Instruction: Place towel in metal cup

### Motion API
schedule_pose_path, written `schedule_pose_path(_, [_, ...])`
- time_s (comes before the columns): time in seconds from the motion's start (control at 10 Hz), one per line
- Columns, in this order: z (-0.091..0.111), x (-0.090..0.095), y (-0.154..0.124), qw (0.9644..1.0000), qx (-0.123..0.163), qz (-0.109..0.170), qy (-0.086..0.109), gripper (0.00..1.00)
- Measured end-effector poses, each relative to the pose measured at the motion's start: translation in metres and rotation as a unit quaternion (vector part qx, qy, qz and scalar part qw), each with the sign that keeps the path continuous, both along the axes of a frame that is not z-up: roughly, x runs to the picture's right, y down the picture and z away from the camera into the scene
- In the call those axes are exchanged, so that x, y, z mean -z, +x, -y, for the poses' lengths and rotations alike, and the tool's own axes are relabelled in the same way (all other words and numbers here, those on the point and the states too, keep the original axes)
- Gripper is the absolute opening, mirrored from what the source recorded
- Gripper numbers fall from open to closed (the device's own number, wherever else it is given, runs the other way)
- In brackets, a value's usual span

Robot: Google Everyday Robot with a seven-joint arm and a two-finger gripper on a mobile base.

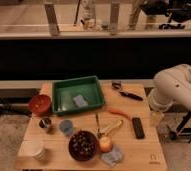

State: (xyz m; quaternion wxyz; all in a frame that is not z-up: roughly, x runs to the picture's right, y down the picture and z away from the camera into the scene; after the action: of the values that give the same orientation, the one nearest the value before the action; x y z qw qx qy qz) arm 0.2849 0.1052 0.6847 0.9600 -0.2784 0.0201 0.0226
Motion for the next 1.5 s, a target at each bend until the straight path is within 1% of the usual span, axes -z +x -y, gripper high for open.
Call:
schedule_pose_path(0.3, [-0.001, 0.000, -0.001, 1.0000, 0.001, 0.000, 0.000, 0.80])
schedule_pose_path(0.4, [-0.006, 0.002, -0.005, 1.0000, 0.009, 0.003, -0.001, 0.80])
schedule_pose_path(0.6, [-0.022, 0.009, -0.021, 0.9995, 0.028, 0.011, -0.004, 0.80])
schedule_pose_path(0.7, [-0.029, 0.009, -0.026, 0.9992, 0.036, 0.014, -0.006, 0.80])
schedule_pose_path(0.9, [-0.032, 0.009, -0.032, 0.9988, 0.044, 0.018, -0.008, 0.80])
schedule_pose_path(1.2, [-0.043, 0.015, -0.066, 0.9973, 0.065, 0.031, -0.010, 0.80])
schedule_pose_path(1.5, [-0.054, 0.020, -0.083, 0.9953, 0.086, 0.043, -0.014, 0.80])
